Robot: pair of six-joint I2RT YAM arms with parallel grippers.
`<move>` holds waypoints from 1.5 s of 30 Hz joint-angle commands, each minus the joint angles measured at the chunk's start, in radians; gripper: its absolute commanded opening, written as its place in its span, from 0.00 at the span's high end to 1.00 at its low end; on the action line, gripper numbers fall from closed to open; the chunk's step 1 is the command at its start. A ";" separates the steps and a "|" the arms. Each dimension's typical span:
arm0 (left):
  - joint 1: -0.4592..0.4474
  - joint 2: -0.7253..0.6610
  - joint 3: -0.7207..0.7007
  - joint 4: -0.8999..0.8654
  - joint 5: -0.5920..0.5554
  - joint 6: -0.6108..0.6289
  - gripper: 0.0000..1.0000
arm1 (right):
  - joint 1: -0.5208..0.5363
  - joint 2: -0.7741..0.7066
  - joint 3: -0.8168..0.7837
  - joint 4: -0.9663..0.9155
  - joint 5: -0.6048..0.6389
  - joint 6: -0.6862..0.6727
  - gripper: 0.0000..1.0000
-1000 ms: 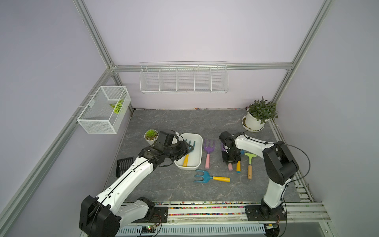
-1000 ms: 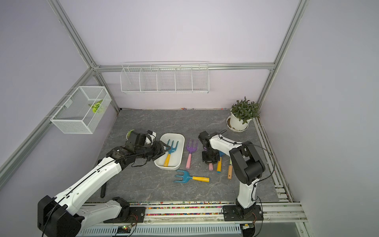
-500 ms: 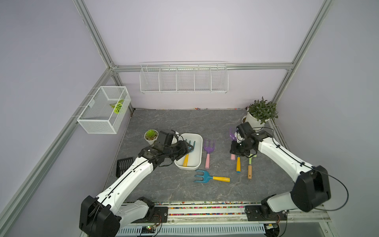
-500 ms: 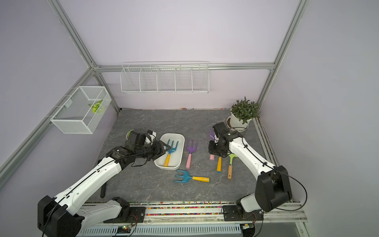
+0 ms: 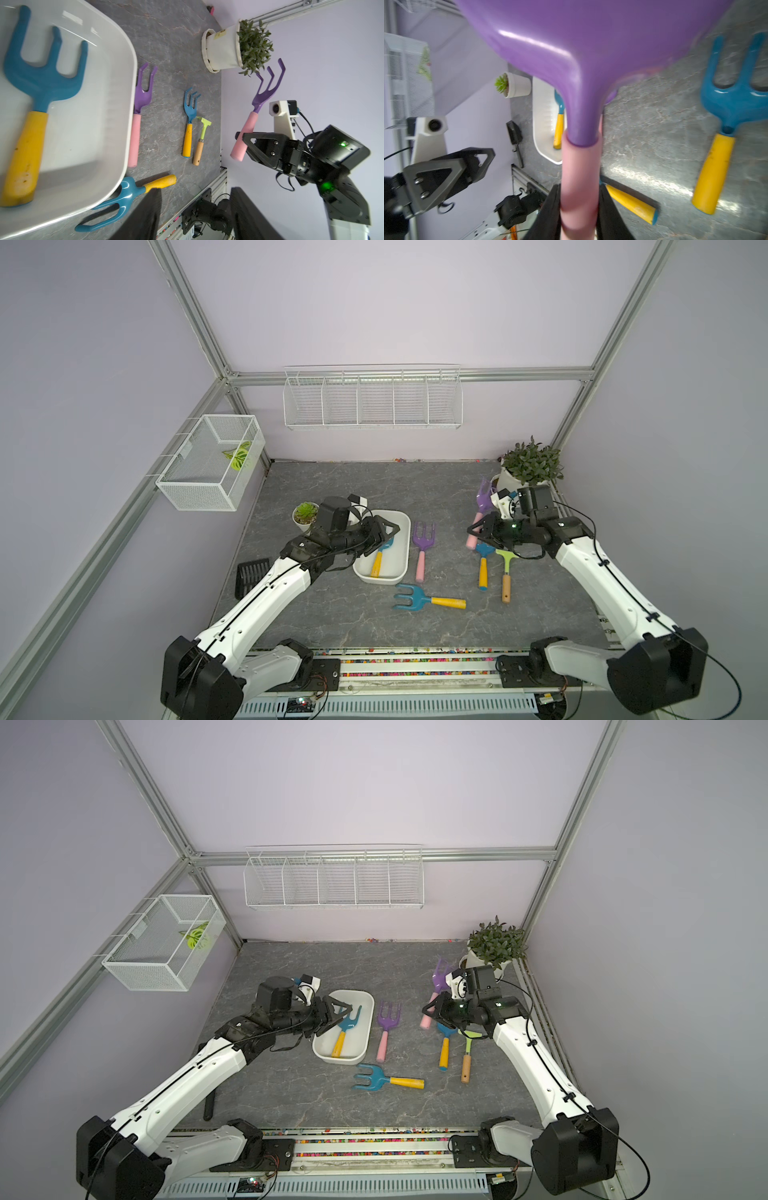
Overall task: Put the rake into the storage box
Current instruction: Pick up the rake at the center of the board.
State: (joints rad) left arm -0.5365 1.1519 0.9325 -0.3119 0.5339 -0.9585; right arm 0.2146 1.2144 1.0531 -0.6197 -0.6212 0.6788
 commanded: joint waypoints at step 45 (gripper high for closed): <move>-0.054 0.233 0.196 0.465 0.362 -0.122 0.52 | 0.301 0.158 0.141 0.546 -0.381 0.299 1.00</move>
State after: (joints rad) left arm -0.5846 1.3708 1.0946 0.0975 0.8711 -1.0664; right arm 0.5064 1.3674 1.1835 -0.1513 -0.9752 0.9535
